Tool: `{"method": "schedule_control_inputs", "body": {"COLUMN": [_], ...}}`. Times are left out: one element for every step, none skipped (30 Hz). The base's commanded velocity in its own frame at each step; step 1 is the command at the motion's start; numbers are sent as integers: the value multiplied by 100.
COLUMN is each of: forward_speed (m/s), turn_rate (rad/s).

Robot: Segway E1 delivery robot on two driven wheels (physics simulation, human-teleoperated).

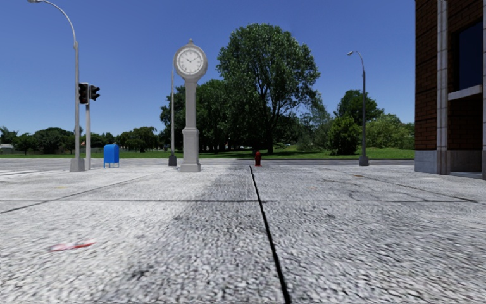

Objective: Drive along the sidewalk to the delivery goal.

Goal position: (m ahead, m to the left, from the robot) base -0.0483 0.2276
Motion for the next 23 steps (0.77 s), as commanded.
{"method": "schedule_control_inputs", "body": {"forward_speed": [0,0,0,0,0,0,0,0,0,0,0,0,0,0,0,0,0,0,0,0,0,0,0], "turn_rate": [0,0,0,0,0,0,0,0,0,0,0,0,0,0,0,0,0,0,0,0,0,0,0]}}
